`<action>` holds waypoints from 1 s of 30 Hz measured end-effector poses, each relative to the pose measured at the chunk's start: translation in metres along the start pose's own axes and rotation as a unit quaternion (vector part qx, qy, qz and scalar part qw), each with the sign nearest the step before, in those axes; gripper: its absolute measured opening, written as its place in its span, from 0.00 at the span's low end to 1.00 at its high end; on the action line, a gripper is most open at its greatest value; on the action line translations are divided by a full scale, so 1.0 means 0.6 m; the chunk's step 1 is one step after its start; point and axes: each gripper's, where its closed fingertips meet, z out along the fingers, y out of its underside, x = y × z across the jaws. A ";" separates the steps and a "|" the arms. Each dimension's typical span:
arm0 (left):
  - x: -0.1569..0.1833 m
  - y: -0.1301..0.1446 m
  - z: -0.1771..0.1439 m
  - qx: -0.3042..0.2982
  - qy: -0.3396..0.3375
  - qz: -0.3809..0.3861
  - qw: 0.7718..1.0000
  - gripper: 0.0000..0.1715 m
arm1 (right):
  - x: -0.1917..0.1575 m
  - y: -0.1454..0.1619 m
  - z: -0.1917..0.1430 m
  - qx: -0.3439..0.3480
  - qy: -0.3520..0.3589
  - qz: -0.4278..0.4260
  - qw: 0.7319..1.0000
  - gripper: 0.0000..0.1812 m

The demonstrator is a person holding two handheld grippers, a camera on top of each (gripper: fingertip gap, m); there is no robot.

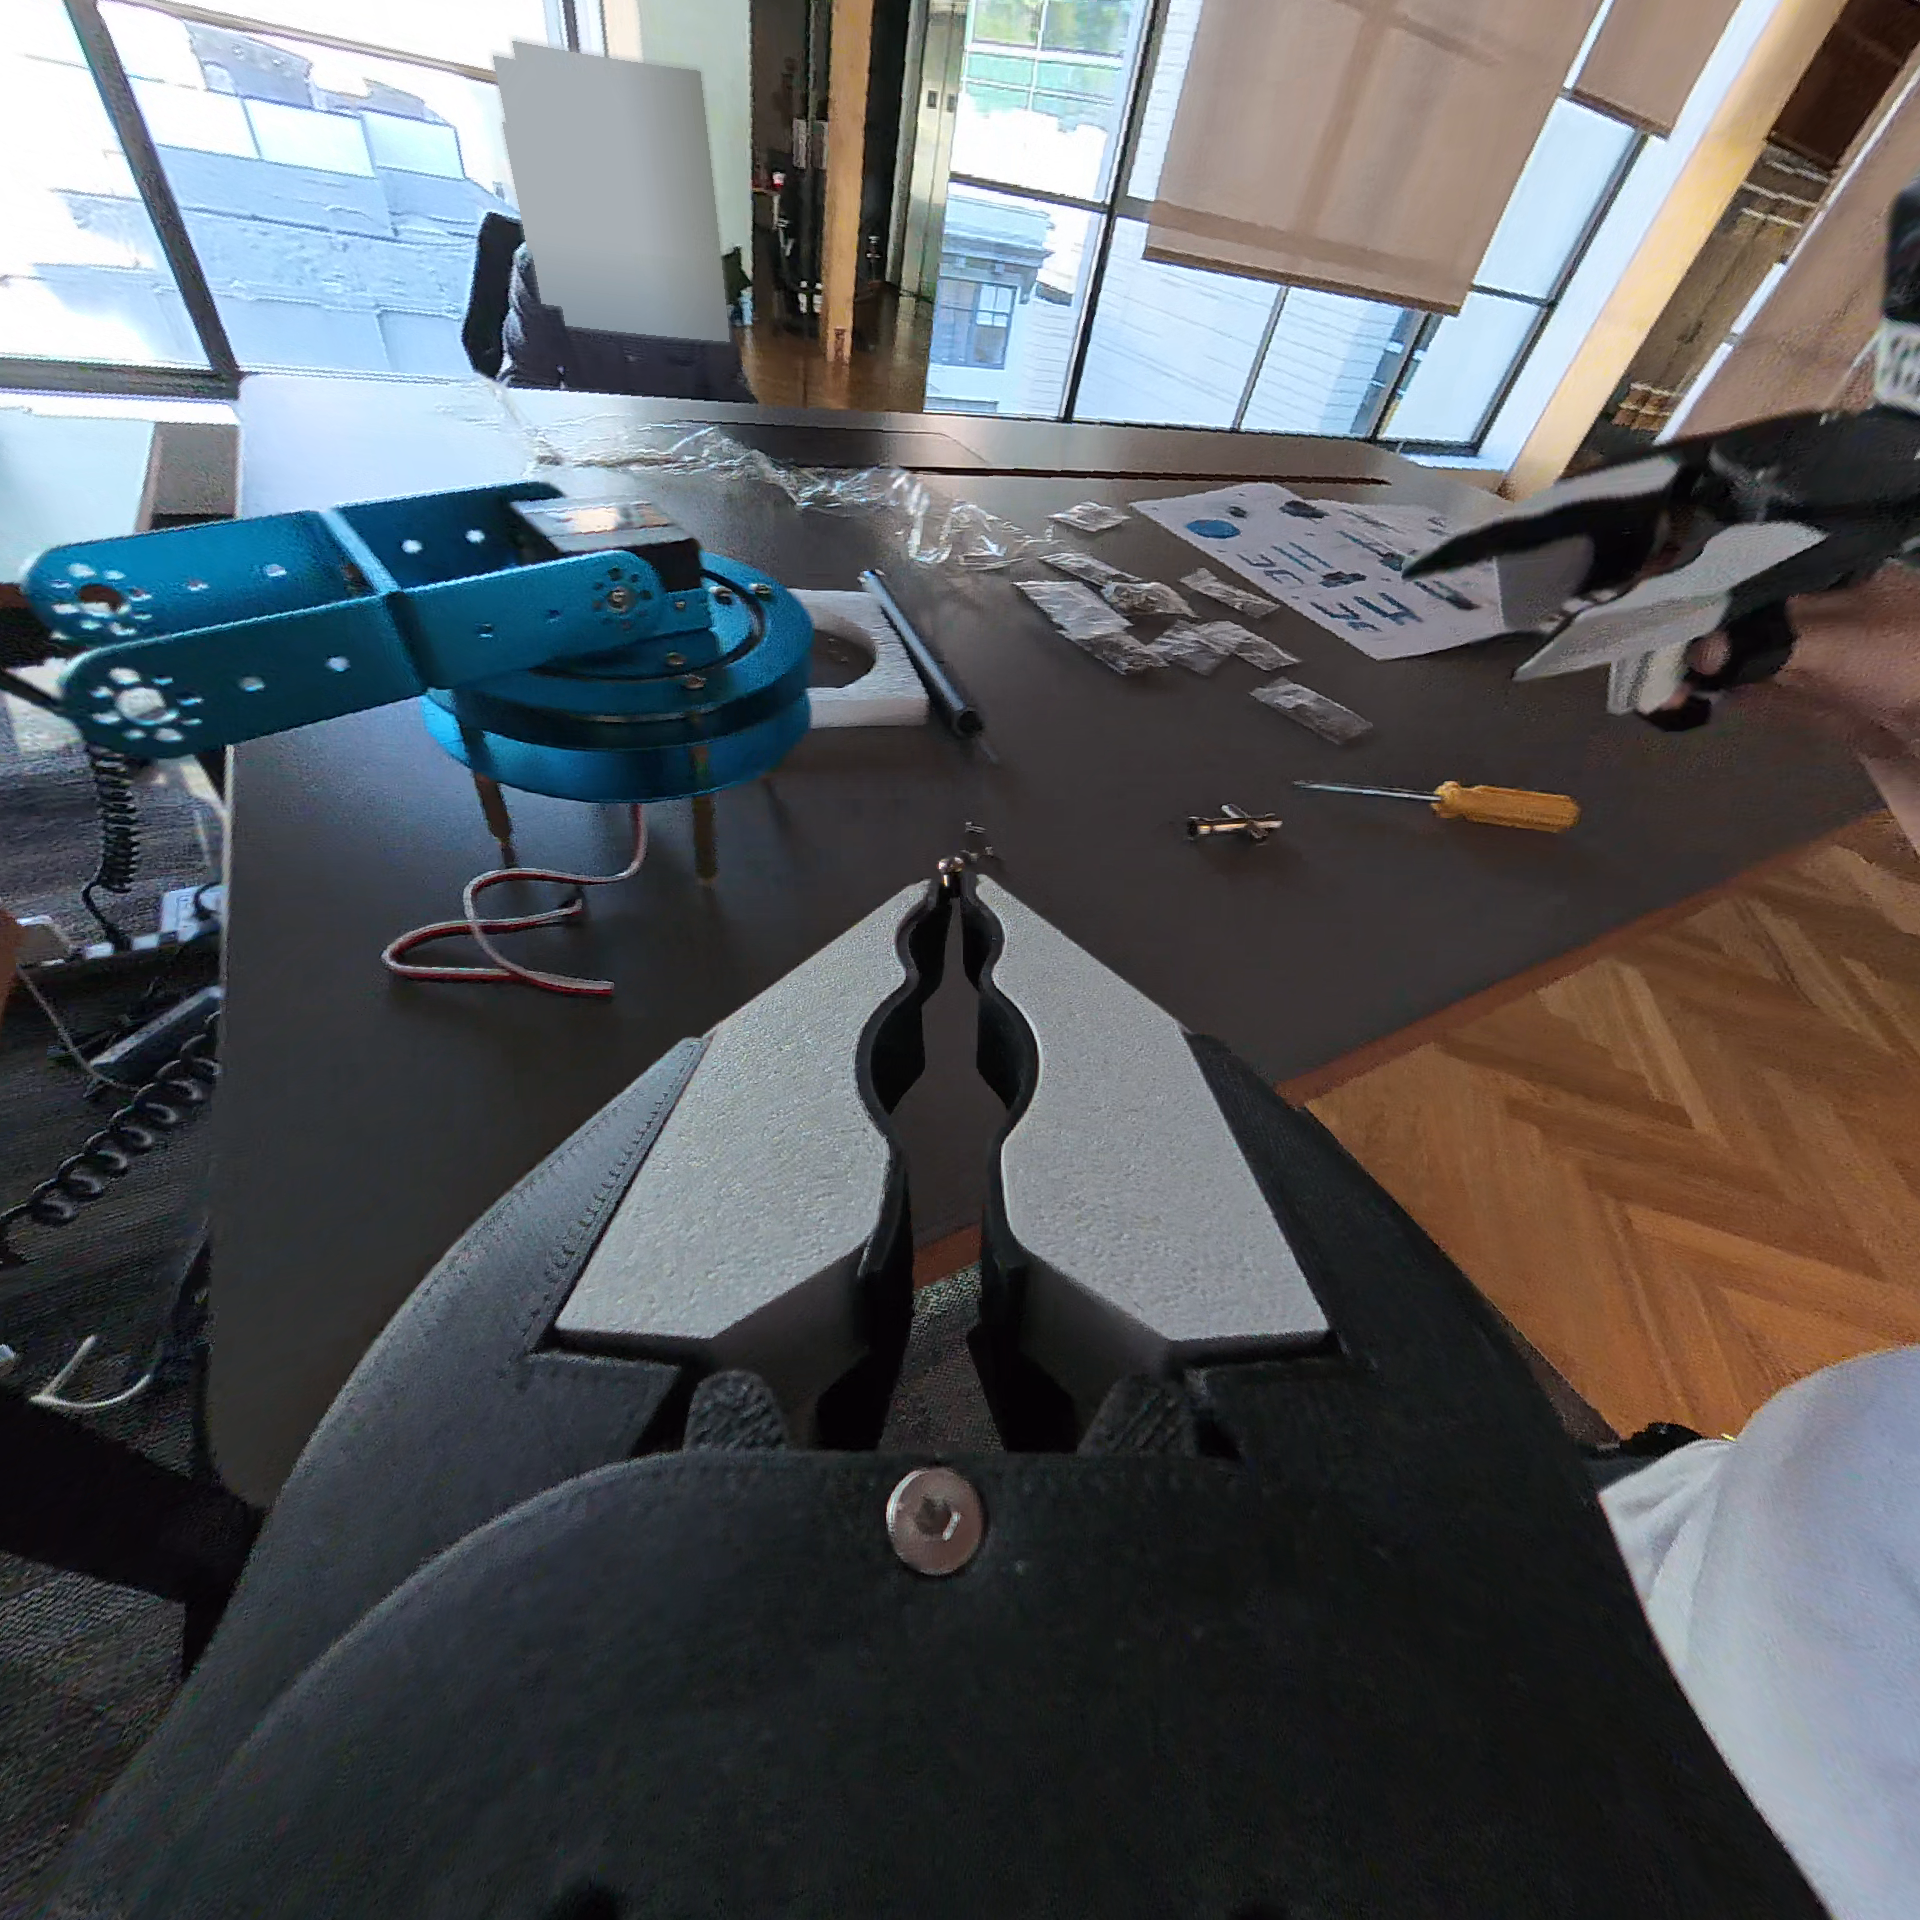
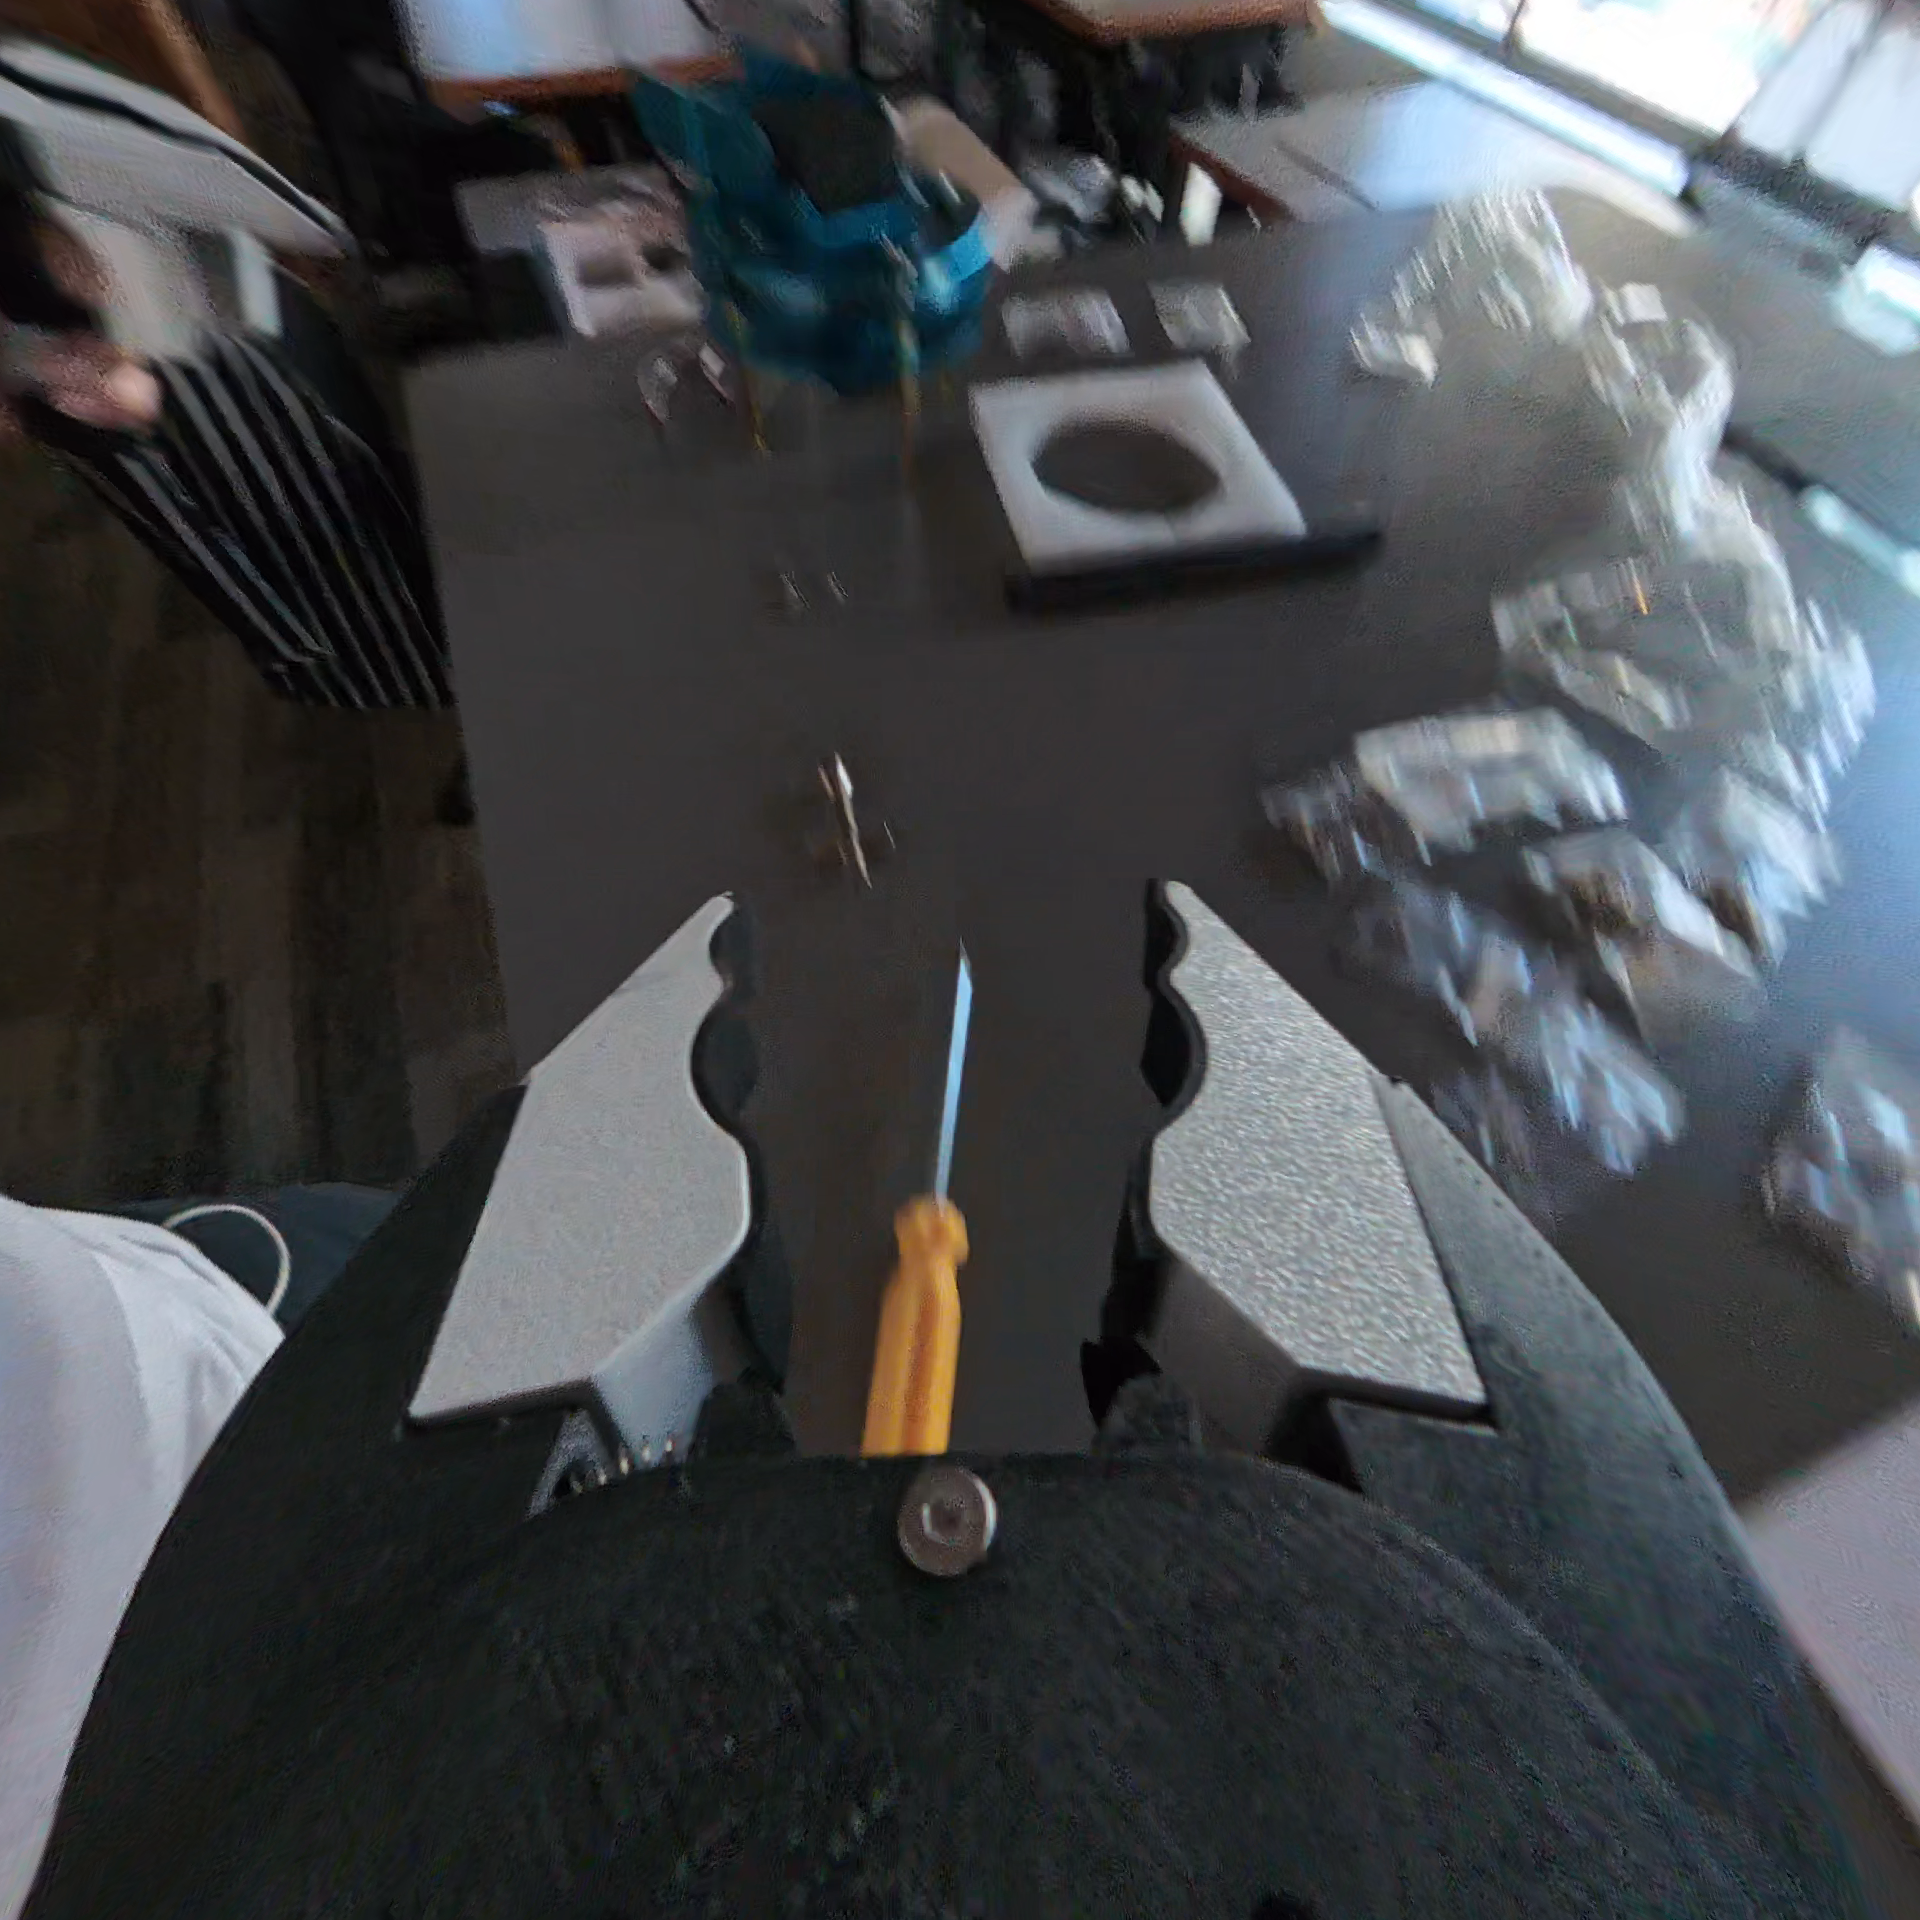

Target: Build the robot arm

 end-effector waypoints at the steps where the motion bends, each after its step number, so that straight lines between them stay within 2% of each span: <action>1: -0.016 -0.001 0.003 0.000 -0.005 -0.001 1.000 0.01 | -0.024 -0.051 0.038 0.018 -0.034 -0.030 0.999 0.49; 4: -0.059 -0.009 0.017 0.005 -0.001 -0.003 1.000 0.01 | -0.071 -0.153 0.194 0.032 -0.099 -0.103 0.989 0.65; 6: -0.078 -0.021 0.022 0.015 0.015 -0.002 1.000 0.01 | -0.073 -0.174 0.292 0.018 -0.109 -0.108 0.988 0.68; 8: -0.097 -0.029 0.025 0.020 0.032 0.003 0.999 0.01 | -0.073 -0.181 0.345 0.011 -0.114 -0.061 0.991 0.68; 10: -0.110 -0.038 0.025 0.021 0.054 0.013 0.998 0.01 | -0.075 -0.190 0.361 0.029 -0.129 0.054 0.990 0.64; 12: -0.120 -0.048 0.024 0.023 0.071 0.037 0.996 0.01 | -0.068 -0.186 0.366 0.028 -0.157 0.213 0.964 0.56; 13: -0.124 -0.051 0.025 0.021 0.079 0.049 0.995 0.01 | -0.069 -0.184 0.365 0.022 -0.186 0.287 0.939 0.53; 15: -0.134 -0.059 0.027 0.016 0.093 0.073 0.993 0.01 | -0.076 -0.177 0.364 0.007 -0.236 0.429 0.872 0.41; 17: -0.143 -0.068 0.030 0.016 0.109 0.088 0.990 0.01 | -0.087 -0.164 0.374 0.006 -0.234 0.512 0.826 0.40; 20: -0.147 -0.084 0.035 0.023 0.147 0.091 0.985 0.01 | -0.091 -0.165 0.397 0.039 -0.193 0.586 0.786 0.44; 22: -0.147 -0.094 0.036 0.031 0.173 0.092 0.980 0.01 | -0.076 -0.167 0.415 0.079 -0.151 0.630 0.757 0.43; 25: -0.150 -0.104 0.036 0.048 0.195 0.098 0.975 0.01 | -0.061 -0.171 0.437 0.128 -0.138 0.692 0.697 0.33; 26: -0.151 -0.106 0.035 0.052 0.201 0.098 0.973 0.01 | -0.056 -0.177 0.440 0.145 -0.146 0.705 0.678 0.27; 27: -0.153 -0.108 0.034 0.056 0.206 0.096 0.972 0.01 | -0.056 -0.181 0.443 0.150 -0.156 0.712 0.668 0.23; 30: -0.158 -0.110 0.030 0.062 0.217 0.093 0.970 0.01 | -0.056 -0.184 0.456 0.146 -0.151 0.717 0.665 0.22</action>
